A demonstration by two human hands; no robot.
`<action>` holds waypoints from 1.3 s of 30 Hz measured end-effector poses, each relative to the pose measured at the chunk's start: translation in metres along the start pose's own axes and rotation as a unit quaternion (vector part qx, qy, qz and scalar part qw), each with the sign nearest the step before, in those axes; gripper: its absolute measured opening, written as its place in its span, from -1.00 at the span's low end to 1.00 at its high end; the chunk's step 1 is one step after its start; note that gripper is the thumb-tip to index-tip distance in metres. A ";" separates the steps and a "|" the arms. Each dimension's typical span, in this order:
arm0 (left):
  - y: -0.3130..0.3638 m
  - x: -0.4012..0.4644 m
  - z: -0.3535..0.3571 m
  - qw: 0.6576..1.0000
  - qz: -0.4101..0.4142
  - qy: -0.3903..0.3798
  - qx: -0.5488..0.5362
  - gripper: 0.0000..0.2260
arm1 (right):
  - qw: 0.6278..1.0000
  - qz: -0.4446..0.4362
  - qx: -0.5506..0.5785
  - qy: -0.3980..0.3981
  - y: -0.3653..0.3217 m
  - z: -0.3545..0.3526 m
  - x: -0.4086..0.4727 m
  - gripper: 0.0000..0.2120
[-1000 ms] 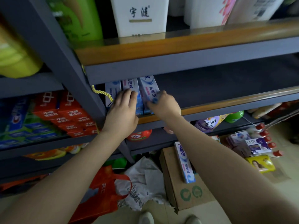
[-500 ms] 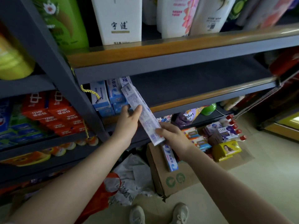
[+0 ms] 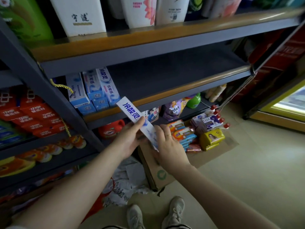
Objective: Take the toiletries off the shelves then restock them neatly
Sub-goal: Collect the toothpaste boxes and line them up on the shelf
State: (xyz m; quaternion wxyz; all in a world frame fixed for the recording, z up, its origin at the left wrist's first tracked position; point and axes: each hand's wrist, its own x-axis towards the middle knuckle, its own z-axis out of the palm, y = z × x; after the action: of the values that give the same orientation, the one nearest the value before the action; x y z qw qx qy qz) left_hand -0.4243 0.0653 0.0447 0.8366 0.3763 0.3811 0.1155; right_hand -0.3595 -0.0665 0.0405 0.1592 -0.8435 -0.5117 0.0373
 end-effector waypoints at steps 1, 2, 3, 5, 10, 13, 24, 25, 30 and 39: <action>-0.003 -0.001 0.001 1.000 0.000 0.000 -0.006 -0.71 | 0.999 -0.015 0.037 -0.018 0.005 0.000 -0.004 -0.38; -0.005 -0.002 0.000 1.000 0.000 -0.004 -0.013 -0.68 | 0.994 -0.015 0.102 -0.038 0.009 -0.003 -0.007 -0.37; -0.008 -0.003 0.001 1.000 0.000 -0.013 -0.021 -0.66 | 0.983 0.003 0.177 -0.056 0.012 -0.004 -0.010 -0.37; -0.013 -0.004 0.000 0.999 -0.003 -0.040 -0.030 -0.60 | 0.933 0.091 0.331 -0.103 0.019 -0.007 -0.009 -0.45; -0.016 -0.014 -0.002 0.992 -0.001 -0.126 -0.002 -0.59 | 0.847 0.177 0.469 -0.177 0.034 -0.005 -0.008 -0.73; -0.019 -0.019 -0.001 0.991 0.023 -0.125 0.047 -0.71 | 0.921 0.132 0.337 -0.146 0.030 0.000 -0.014 -0.64; -0.012 -0.026 -0.010 0.829 0.272 -0.226 0.432 -0.43 | 0.970 0.026 0.243 -0.015 0.033 0.010 -0.008 -0.50; -0.012 -0.026 -0.011 0.867 0.234 -0.188 0.397 -0.48 | 0.970 0.022 0.240 -0.019 0.034 0.007 -0.006 -0.51; -0.015 -0.019 -0.015 0.992 0.047 -0.036 0.114 -0.93 | 0.874 0.114 0.432 -0.188 0.039 -0.012 0.000 -0.86; -0.041 0.013 -0.015 0.949 -0.246 0.075 0.185 -0.66 | 0.694 0.334 0.551 -0.321 0.038 -0.006 -0.003 -0.69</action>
State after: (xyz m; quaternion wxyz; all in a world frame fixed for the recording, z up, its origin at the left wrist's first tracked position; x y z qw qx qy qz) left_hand -0.4300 0.0509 0.0017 0.7238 0.4090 0.5383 -0.1382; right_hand -0.3267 -0.0864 0.0337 0.3981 -0.6566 -0.1035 0.6322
